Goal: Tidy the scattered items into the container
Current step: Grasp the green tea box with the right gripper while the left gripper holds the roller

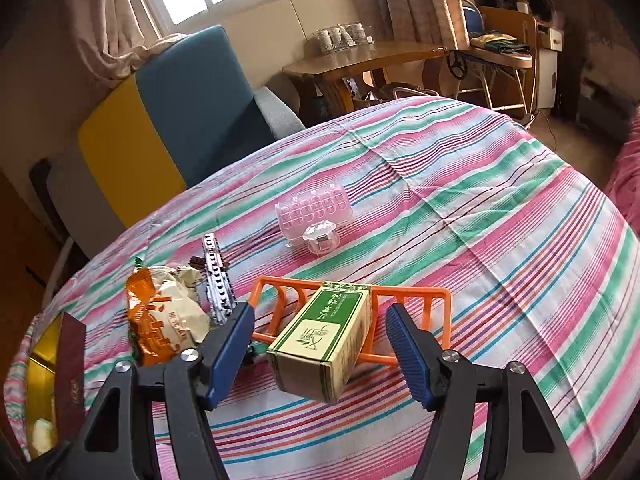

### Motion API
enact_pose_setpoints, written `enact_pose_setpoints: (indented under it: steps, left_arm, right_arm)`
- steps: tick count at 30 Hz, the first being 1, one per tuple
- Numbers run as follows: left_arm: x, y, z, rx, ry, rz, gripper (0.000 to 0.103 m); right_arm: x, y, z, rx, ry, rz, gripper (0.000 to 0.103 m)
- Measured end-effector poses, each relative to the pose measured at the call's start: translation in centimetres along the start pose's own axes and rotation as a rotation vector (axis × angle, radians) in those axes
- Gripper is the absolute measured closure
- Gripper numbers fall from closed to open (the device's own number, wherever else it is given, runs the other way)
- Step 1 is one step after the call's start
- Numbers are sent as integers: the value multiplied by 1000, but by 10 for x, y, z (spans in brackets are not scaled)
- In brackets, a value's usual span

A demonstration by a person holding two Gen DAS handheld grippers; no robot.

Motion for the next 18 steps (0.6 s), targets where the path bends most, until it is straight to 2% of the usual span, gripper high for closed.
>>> enact_pose_setpoints:
  steps: [2,8,13,18]
  left_arm:
    - [-2,2,0,-2,-12,-17,36]
    - [-8,0,-5,-1,-42,-43,35]
    - [-13,-7,-15,0,-67,-51,35]
    - [-17,-13,-26,-3,-96,-59,35]
  right_arm:
    - [1,3,-9,-24,-5,9,56]
    - [-3,-13,-42,-42,-84,3,66]
    - [-6,-27,-81,-78,-90,20,67]
    - [-3,-41,-101,-74,-77,32,67]
Point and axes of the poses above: each gripper's, at about its wrist camera, not at the fingertips, and y roughly the way its jaws point, x to its right, z to its top, the point moved 10 cm from there along y, roughly the way its jaws point, and after that the axes turned 4 degrees about -y, right-handed, at the moved point
